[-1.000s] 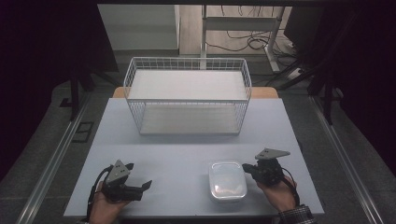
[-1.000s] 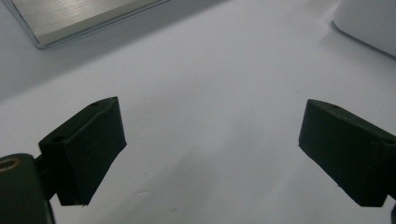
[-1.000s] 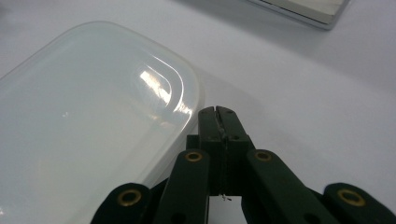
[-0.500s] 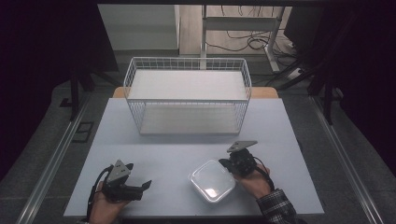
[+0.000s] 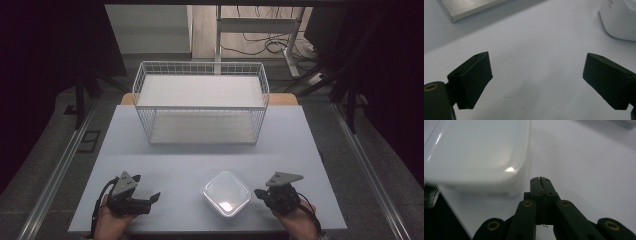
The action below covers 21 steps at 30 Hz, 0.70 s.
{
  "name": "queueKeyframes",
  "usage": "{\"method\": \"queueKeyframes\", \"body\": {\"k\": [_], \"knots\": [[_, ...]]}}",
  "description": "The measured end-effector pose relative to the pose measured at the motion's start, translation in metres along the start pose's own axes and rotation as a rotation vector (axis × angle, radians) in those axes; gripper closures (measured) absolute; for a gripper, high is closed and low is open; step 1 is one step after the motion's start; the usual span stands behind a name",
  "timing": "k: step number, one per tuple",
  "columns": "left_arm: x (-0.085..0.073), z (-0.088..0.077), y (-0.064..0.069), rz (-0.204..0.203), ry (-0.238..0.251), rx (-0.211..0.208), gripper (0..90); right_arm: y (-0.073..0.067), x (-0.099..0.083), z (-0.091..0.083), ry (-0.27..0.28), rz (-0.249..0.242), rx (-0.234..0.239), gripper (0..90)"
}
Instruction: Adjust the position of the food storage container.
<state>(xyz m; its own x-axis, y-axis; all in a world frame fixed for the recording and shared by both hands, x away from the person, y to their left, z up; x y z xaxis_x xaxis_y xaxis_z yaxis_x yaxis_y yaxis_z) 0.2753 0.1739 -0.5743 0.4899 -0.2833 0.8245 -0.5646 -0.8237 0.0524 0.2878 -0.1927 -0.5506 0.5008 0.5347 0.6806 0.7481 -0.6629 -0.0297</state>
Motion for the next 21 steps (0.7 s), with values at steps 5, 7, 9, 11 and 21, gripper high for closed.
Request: {"method": "queueKeyframes", "body": {"k": [5,7,9,11,21], "knots": [[0.001,0.000,0.001,-0.027,0.006,-0.008,8.4,-0.035,-0.006,0.001,-0.006,-0.009,0.119,89.1],[0.001,0.000,0.000,-0.027,0.007,-0.007,8.4,-0.034,-0.003,0.006,-0.013,-0.017,0.103,89.1],[0.002,0.000,0.000,-0.035,0.010,-0.006,8.5,-0.029,0.001,0.011,-0.011,-0.005,0.099,89.1],[0.002,0.000,0.000,-0.036,0.010,-0.006,8.6,-0.026,0.004,0.014,-0.011,-0.001,0.093,89.1],[0.002,0.002,0.000,-0.034,0.007,-0.004,9.7,-0.006,0.033,0.049,-0.024,-0.002,0.087,89.0]]}}
Point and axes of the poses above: each handheld gripper's, and its own axes: z roughly forward along the jaws, x roughly out of its top, y roughly to its right, the point moved 9 cm from there along z, roughly forward along the jaws, and after that the axes turned 2 degrees about y, right-handed, at the moved point
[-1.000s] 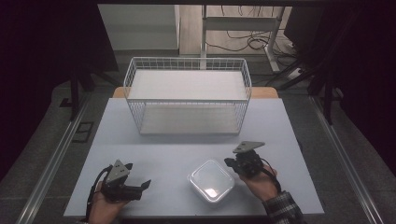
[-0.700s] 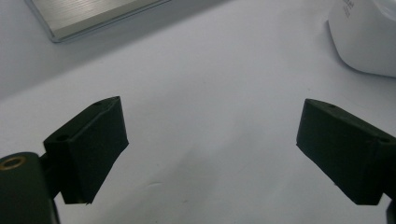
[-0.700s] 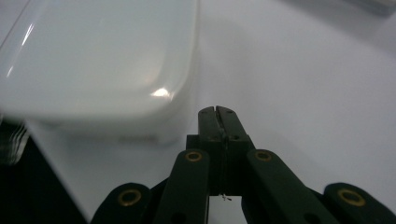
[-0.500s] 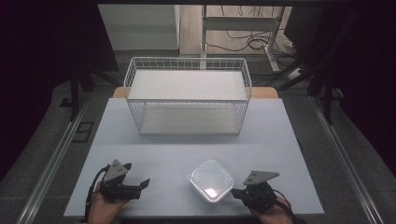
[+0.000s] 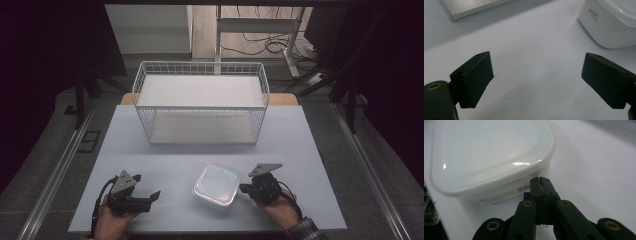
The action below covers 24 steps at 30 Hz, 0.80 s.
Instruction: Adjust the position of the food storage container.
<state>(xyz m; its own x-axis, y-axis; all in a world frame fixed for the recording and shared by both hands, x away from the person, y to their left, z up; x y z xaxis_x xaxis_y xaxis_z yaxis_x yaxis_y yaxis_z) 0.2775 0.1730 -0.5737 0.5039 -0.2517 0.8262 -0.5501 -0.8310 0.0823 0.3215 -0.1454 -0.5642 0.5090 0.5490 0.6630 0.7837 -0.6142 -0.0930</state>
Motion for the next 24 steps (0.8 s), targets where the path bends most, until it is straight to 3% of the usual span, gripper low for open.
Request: {"method": "queueKeyframes", "body": {"k": [10,16,17,18,19,20,21,22,23,24], "knots": [[0.000,0.001,0.001,0.017,-0.006,-0.006,9.7,0.000,0.031,0.030,-0.002,-0.037,0.019,89.1],[-0.001,0.002,0.003,0.020,-0.008,-0.013,9.7,-0.002,0.025,0.023,0.006,-0.067,-0.008,88.6],[-0.001,0.003,0.005,0.025,-0.012,-0.021,9.7,-0.006,0.023,0.014,0.033,-0.109,-0.021,83.6],[-0.001,0.003,0.005,0.025,-0.012,-0.021,9.5,-0.006,0.023,0.014,0.033,-0.109,-0.021,83.6],[-0.001,0.004,0.007,0.028,-0.011,-0.025,9.4,-0.008,0.020,0.004,0.063,-0.131,-0.047,72.2],[-0.001,0.004,0.008,0.036,-0.014,-0.029,9.4,-0.008,0.020,0.004,0.063,-0.131,-0.047,72.2],[-0.001,0.005,0.010,0.045,-0.013,-0.037,8.7,-0.008,0.016,-0.004,0.089,-0.143,-0.075,58.2],[0.000,0.005,0.011,0.046,-0.011,-0.042,8.4,-0.006,0.013,-0.007,0.097,-0.142,-0.080,51.1],[0.000,0.005,0.011,0.046,-0.011,-0.042,8.0,-0.006,0.013,-0.007,0.097,-0.142,-0.080,51.1],[0.000,0.005,0.013,0.050,-0.011,-0.055,8.0,-0.006,0.009,-0.010,0.111,-0.134,-0.074,44.0]]}}
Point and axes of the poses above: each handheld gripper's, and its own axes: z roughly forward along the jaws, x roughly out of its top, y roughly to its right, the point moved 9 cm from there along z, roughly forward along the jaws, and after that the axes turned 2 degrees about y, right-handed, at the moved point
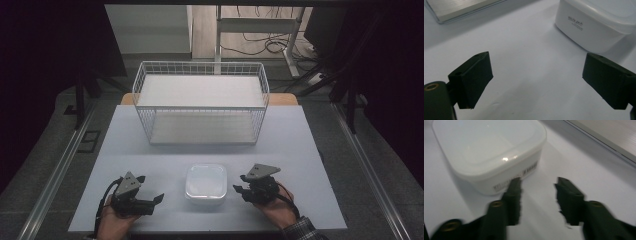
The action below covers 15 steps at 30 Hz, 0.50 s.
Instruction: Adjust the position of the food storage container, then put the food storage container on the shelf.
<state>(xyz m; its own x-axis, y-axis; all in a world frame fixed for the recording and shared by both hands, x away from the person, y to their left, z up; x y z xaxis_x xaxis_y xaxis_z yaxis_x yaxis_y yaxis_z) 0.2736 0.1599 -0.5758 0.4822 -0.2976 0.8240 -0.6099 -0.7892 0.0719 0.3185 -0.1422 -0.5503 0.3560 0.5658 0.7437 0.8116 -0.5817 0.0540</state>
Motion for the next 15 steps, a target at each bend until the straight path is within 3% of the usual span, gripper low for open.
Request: {"method": "queueKeyframes", "body": {"k": [3,7,15], "knots": [[0.000,0.001,0.001,-0.004,0.002,-0.012,5.7,0.001,-0.010,-0.005,0.034,0.001,0.010,19.8],[-0.001,0.002,-0.002,-0.007,0.010,-0.007,3.7,0.000,-0.021,-0.004,0.016,0.023,-0.003,4.7],[-0.001,0.004,-0.001,-0.012,0.007,-0.013,3.0,0.001,-0.021,-0.002,0.023,0.053,0.017,2.2]]}}
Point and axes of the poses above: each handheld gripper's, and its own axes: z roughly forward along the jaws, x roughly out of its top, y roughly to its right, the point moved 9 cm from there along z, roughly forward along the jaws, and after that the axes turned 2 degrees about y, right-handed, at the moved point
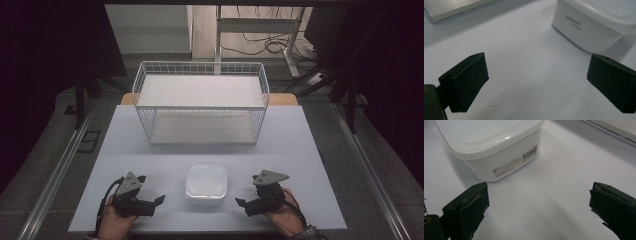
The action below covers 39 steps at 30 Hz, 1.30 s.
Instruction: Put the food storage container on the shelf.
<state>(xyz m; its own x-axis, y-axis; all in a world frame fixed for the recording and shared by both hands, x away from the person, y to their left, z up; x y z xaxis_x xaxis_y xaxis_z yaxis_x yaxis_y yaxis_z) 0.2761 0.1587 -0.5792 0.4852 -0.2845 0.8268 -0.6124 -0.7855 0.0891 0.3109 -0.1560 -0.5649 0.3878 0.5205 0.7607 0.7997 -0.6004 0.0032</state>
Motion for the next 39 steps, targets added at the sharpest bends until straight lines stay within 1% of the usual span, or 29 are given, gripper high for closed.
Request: {"method": "queueKeyframes", "body": {"k": [3,5,8,11,13,15,17,18,20,22,23,25,27,28,29,31,32,35,36,37,39], "knots": [[0.001,0.000,0.002,-0.010,0.003,-0.012,3.0,0.001,0.000,-0.001,0.001,0.004,0.008,2.2],[0.002,0.001,0.005,-0.011,0.005,-0.036,3.0,0.001,0.002,-0.001,0.010,-0.001,0.015,2.1],[0.003,0.003,0.008,-0.009,0.000,-0.062,2.9,0.000,0.002,0.000,0.006,0.002,0.028,2.1],[0.007,0.007,0.012,-0.034,0.009,-0.096,3.0,-0.001,0.003,0.002,0.012,0.018,0.040,2.2],[0.013,0.009,0.014,-0.039,0.016,-0.111,3.0,-0.002,0.008,0.001,0.023,0.031,0.044,2.3],[0.020,0.011,0.018,-0.033,0.024,-0.113,3.1,-0.003,0.013,0.000,0.038,0.038,0.040,2.1],[0.026,0.013,0.025,-0.019,0.027,-0.147,2.8,-0.005,0.019,0.000,0.049,0.032,0.032,1.0],[0.028,0.015,0.028,-0.012,0.025,-0.157,2.5,-0.006,0.021,0.001,0.054,0.032,0.028,0.6],[0.031,0.019,0.033,0.005,0.005,-0.174,2.6,-0.010,0.028,0.001,0.055,0.036,0.033,0.0],[0.034,0.024,0.038,0.018,-0.013,-0.185,2.8,-0.011,0.030,0.001,0.055,0.041,0.031,0.0],[0.036,0.026,0.040,0.023,-0.020,-0.190,2.9,-0.011,0.032,0.001,0.056,0.047,0.030,0.0],[0.043,0.030,0.043,0.034,-0.026,-0.199,3.6,-0.014,0.037,0.002,0.052,0.053,0.043,0.0],[0.050,0.033,0.045,0.033,-0.020,-0.208,4.4,-0.016,0.040,0.003,0.041,0.057,0.039,2.8],[0.056,0.036,0.045,0.028,-0.012,-0.214,4.9,-0.017,0.041,0.005,0.033,0.062,0.041,3.9],[0.059,0.038,0.045,0.023,-0.007,-0.219,5.7,-0.020,0.044,0.007,0.022,0.074,0.057,5.8],[0.066,0.044,0.046,0.026,-0.004,-0.224,6.7,-0.022,0.047,0.011,0.008,0.079,0.078,7.8],[0.068,0.047,0.047,0.035,-0.009,-0.223,7.0,-0.023,0.048,0.013,-0.001,0.079,0.082,8.6],[0.072,0.056,0.051,0.069,-0.031,-0.212,7.8,-0.026,0.052,0.020,-0.019,0.066,0.089,9.3],[0.073,0.059,0.052,0.073,-0.036,-0.213,7.9,-0.027,0.054,0.024,-0.013,0.065,0.098,9.8],[0.072,0.062,0.051,0.073,-0.040,-0.203,7.9,-0.027,0.055,0.027,-0.011,0.065,0.105,9.9],[0.069,0.066,0.050,0.060,-0.053,-0.200,6.9,-0.028,0.057,0.032,-0.014,0.073,0.111,10.0]]}}
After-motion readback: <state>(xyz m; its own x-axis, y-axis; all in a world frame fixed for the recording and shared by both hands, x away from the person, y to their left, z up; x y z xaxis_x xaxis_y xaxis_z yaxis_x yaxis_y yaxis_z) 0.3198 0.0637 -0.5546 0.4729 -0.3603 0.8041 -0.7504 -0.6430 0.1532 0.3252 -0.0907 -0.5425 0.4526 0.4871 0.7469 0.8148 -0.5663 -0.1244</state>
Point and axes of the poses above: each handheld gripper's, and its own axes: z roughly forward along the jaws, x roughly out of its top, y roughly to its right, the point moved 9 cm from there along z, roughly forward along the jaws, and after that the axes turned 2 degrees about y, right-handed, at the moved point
